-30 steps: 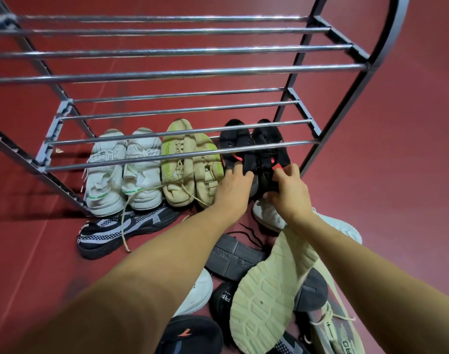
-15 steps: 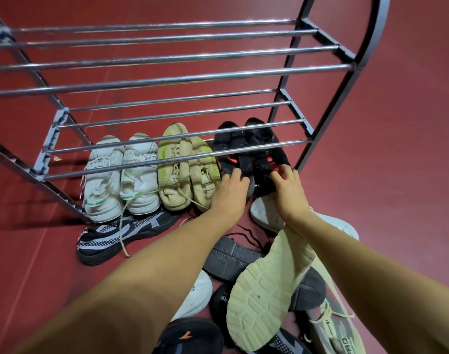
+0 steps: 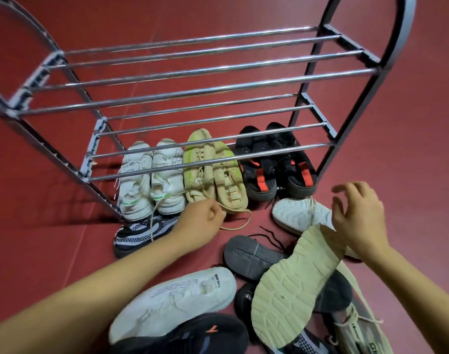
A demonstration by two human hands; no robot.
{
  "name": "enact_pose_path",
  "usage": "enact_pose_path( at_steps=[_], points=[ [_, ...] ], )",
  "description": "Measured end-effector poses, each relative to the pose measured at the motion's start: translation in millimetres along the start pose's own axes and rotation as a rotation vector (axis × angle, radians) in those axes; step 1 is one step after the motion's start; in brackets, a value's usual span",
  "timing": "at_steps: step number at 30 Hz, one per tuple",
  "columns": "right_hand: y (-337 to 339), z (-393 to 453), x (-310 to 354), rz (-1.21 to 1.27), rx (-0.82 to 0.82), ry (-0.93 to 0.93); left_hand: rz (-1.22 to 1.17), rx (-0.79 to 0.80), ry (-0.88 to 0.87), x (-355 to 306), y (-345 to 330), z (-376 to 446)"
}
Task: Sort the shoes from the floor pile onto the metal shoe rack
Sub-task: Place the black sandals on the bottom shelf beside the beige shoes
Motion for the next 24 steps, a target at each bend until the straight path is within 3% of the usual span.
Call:
enact_pose_path(
  at_steps=[6, 8, 12, 15, 19, 24],
  points=[
    [-26.5, -39.6, 13.7, -0.108, 0.326, -0.081, 0.478, 0.666, 0.186, 58.7, 2.7, -87.4],
    [-31.3, -44.8, 28.0, -0.184, 0.349, -0.062, 0.517, 0.768, 0.162, 62.5, -2.0, -102.9],
    [-25.7, -49.8, 58.6, -0.180, 0.216, 0.075, 0.476, 0.696, 0.099, 65.7, 1.9, -110.8],
    [-26.5, -64.0, 81.7, -0.161, 0.247, 0.215, 0.505, 0.683, 0.119, 67.5, 6.9, -110.5],
    [-35.5, -81.2, 98.7, -0.109, 0.454, 0.278, 0.396, 0.594, 0.079, 64.2, 11.0, -114.2],
    [-27.0, -97.0, 134.1, 0.286, 0.756, 0.290, 0.310, 0.611, -0.122, 47.6, 27.1, -105.9]
  ],
)
Point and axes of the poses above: each hand's wrist, its own z-axis towards the middle knuckle, its own y-axis out of the back of the hand, x = y × z, the point moved 2 cm from there along z, towards the middle knuckle, and after that the axes turned 8 degrees about -y, right-handed, at the moved point
